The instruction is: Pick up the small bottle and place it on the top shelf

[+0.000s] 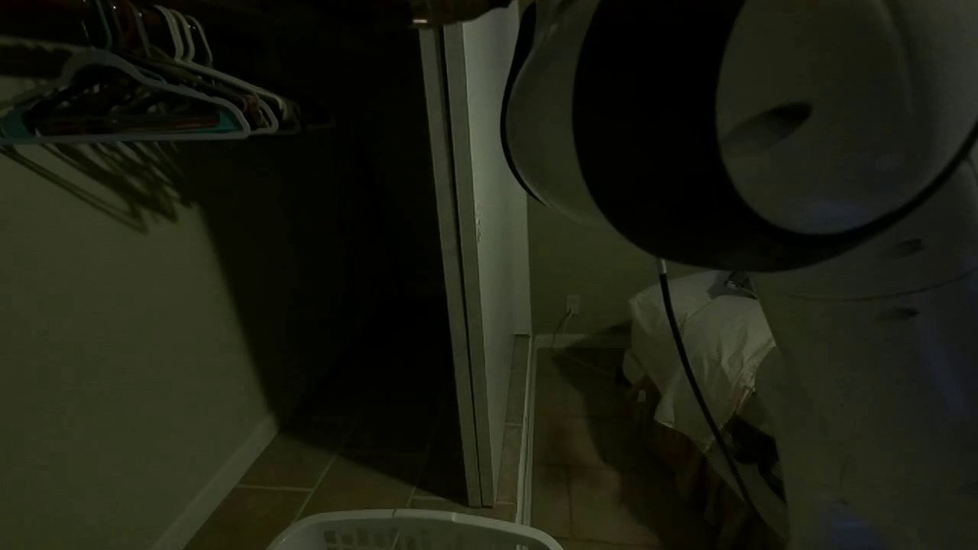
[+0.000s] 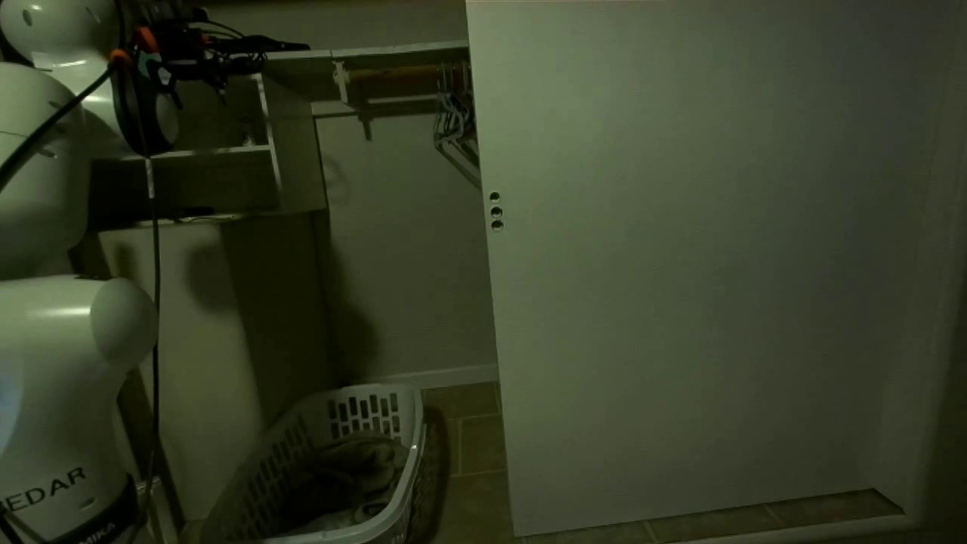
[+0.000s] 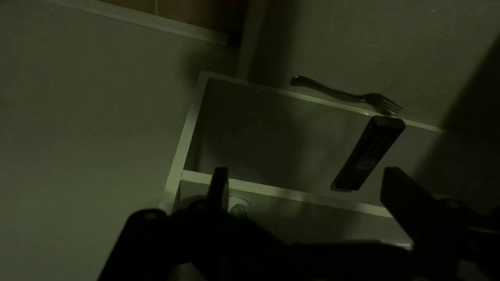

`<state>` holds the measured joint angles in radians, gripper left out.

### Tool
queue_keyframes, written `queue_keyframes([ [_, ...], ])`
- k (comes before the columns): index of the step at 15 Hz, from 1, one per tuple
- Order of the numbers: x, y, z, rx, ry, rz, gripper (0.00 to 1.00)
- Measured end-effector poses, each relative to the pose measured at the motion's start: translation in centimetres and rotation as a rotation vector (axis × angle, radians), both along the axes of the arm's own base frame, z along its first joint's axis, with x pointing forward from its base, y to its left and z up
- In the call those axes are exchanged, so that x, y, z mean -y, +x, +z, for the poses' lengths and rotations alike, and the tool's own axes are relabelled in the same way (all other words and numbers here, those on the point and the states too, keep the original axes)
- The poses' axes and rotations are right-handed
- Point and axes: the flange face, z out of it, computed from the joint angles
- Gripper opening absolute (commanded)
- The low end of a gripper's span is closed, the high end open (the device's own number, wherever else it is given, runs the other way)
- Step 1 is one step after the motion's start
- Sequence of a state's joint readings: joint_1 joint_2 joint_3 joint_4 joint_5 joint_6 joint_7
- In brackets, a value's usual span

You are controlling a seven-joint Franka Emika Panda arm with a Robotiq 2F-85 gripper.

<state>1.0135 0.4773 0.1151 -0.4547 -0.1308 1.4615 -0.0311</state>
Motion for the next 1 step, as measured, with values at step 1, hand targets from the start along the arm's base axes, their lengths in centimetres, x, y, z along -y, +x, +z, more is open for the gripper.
queue_keyframes([
  [1, 0.04, -0.45, -0.04, -0.005, -0.015, 0.003, 1.0],
])
